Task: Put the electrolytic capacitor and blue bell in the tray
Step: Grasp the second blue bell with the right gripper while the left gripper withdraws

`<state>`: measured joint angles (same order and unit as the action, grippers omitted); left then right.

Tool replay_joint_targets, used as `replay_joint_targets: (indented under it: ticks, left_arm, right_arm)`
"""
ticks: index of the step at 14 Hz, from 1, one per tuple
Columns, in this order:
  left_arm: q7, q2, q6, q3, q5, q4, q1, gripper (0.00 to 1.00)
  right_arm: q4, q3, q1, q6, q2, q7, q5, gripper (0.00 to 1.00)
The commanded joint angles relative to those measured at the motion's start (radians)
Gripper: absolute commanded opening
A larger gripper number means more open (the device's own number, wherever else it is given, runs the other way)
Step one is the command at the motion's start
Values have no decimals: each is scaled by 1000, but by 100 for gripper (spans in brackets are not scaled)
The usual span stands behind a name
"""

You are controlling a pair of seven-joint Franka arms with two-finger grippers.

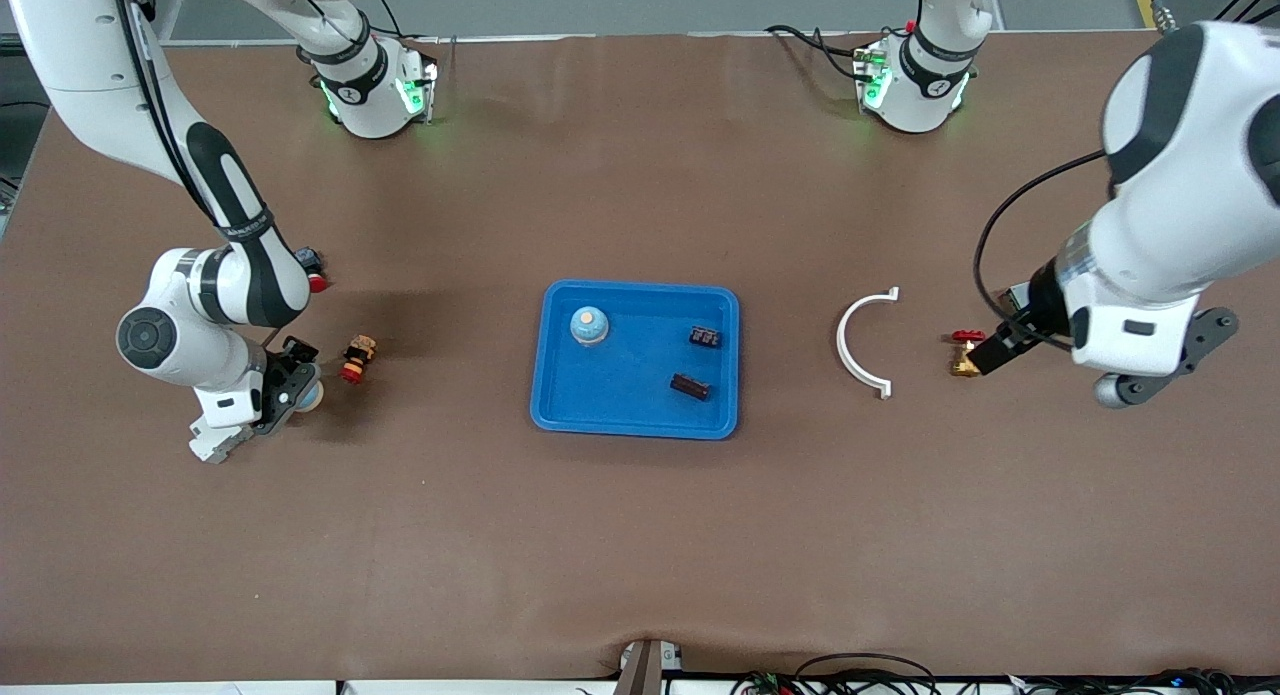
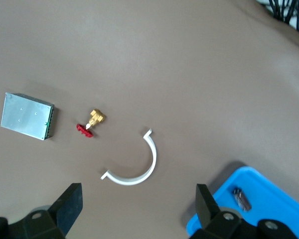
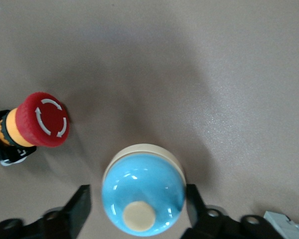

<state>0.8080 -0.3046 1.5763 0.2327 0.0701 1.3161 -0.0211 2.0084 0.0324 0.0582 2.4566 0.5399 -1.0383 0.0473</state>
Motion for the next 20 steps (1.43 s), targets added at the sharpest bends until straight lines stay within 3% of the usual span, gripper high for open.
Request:
replay_joint_targets:
  ticks: [1, 3, 6, 11, 14, 20]
  left_arm:
    - [-53, 25, -31, 16, -35, 14, 32, 100]
    - [-61, 50, -41, 14, -35, 14, 32, 100]
    - [-220, 186, -88, -3, -42, 80, 44, 100]
    - [-447, 265, -202, -68, -38, 81, 15, 100]
    - [-626, 280, -210, -91, -41, 84, 21, 100]
    - [-636, 275, -202, -105, -27, 124, -11, 100]
  right_arm:
    - [-7, -13, 19, 9, 12, -11, 16, 37]
    - [-7, -13, 20, 9, 12, -9, 14, 19]
    - [-7, -14, 17, -8, 9, -5, 12, 12]
    - [-36, -19, 8, -131, -50, 29, 2, 12]
    - [-108, -23, -20, -298, -80, 119, 2, 12]
    - [-165, -23, -138, -488, -172, 409, 0, 12]
